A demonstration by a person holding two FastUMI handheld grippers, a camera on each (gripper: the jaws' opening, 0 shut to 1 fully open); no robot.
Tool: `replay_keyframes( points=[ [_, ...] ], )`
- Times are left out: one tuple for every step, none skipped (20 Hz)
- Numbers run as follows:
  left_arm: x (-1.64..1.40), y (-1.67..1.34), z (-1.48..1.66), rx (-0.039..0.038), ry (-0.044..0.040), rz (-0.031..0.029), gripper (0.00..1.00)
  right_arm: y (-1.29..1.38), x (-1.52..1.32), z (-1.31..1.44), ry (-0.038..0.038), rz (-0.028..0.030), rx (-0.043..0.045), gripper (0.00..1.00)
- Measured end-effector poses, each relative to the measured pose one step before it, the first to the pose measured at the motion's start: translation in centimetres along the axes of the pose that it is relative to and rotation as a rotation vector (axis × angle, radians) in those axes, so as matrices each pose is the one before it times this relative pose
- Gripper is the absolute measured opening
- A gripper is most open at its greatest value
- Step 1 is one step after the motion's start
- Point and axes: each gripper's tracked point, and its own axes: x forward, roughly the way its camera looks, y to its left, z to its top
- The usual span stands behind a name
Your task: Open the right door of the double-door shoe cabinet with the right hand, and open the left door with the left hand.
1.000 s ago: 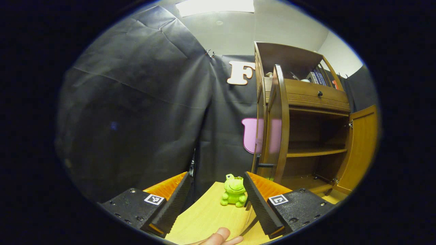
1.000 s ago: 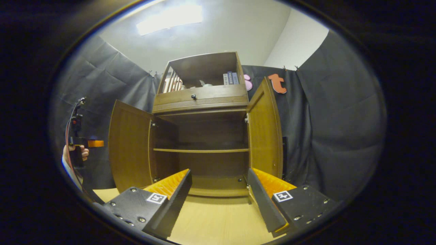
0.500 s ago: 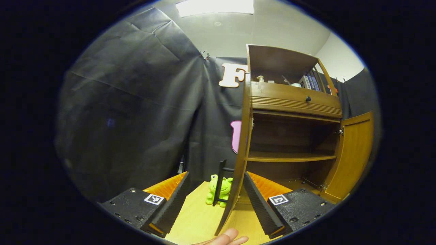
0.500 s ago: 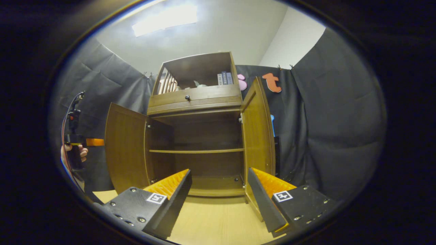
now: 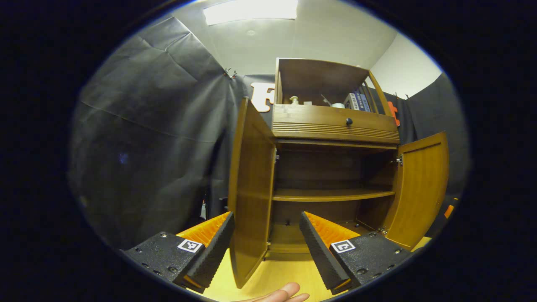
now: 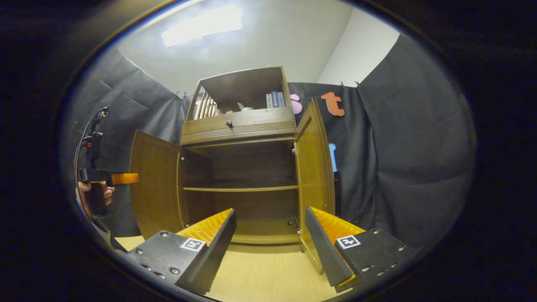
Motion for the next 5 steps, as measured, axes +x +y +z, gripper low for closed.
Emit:
replay_keyframes(
  points=[
    [0.004,-1.016,-0.416,-0.00659,0.00205,-0.00423,0.96,-0.062,0.192,-0.087,0.00370,0.00015,0.00345,1.00],
    [0.104,-1.097,-0.521,-0.00721,0.00233,-0.01076,0.96,-0.146,0.087,-0.117,0.00205,-0.00133,0.00460,0.98],
    [-0.003,-1.415,-0.395,0.00133,-0.00018,-0.01680,0.92,-0.184,-0.017,-0.063,0.00186,-0.00140,0.00369,1.00],
    [-0.015,-1.451,-0.631,0.00543,0.00462,-0.01491,0.92,-0.233,0.159,-0.070,0.00141,-0.00648,0.00478,0.98],
    [0.138,-1.330,-0.514,0.00721,0.00799,-0.01549,0.92,-0.315,0.033,-0.033,-0.00005,-0.00735,0.00452,0.98]
  ],
)
